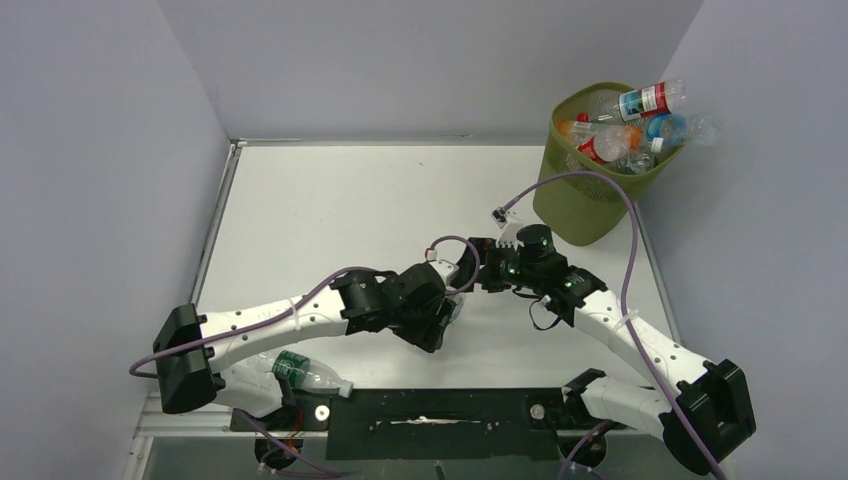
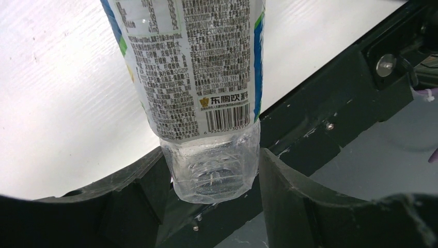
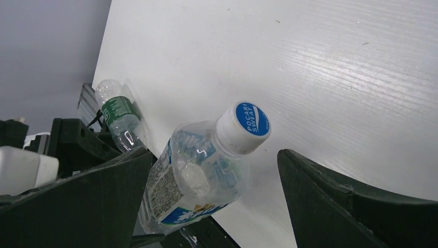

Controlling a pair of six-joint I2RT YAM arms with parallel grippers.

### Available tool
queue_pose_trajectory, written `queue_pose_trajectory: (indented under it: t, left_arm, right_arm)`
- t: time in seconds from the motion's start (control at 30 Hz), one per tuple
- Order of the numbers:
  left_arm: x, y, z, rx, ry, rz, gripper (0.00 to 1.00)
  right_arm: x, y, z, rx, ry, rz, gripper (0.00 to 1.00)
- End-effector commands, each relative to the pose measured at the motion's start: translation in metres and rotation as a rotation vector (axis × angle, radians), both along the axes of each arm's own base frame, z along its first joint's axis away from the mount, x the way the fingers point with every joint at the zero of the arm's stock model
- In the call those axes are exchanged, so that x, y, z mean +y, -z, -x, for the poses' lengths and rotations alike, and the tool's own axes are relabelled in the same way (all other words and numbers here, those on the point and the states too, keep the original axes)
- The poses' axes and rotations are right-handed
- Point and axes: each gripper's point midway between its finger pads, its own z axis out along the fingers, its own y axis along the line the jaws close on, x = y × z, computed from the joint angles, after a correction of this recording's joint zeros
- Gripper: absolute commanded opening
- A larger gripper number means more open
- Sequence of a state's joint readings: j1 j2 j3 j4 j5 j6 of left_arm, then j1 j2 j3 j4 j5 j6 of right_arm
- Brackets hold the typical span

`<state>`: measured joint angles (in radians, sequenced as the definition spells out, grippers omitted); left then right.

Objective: Put the plastic bottles in the bin
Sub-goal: Pick up the plastic bottle at the center of the board.

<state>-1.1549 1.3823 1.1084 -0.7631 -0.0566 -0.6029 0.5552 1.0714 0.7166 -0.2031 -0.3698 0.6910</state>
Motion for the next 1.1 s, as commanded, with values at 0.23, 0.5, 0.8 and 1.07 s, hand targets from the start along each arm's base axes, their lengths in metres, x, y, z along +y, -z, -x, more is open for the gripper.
queue_pose_trajectory:
  t: [0.23,0.5,0.8,1.07]
  left_arm:
    - [-0.028,-0.054,-0.011,-0.155,0.023,0.159,0.47]
    - [-0.029,-0.056,-0.012,-0.178,0.022,0.171,0.47]
    - [-0.026,-0.069,-0.015,-0.233,0.006,0.241,0.47]
    - [-0.024,-0.067,-0.017,-0.249,0.000,0.240,0.47]
  right_arm:
    - [0.011,-0.028,-0.003,-0.043,-0.029,-0.094,0.92]
    - [0.016,-0.034,-0.001,-0.047,-0.058,-0.122,0.66]
    - [0.021,-0.037,0.007,-0.033,-0.099,-0.162,0.73]
    - [0.028,-0.045,0.012,-0.036,-0.147,-0.213,0.51]
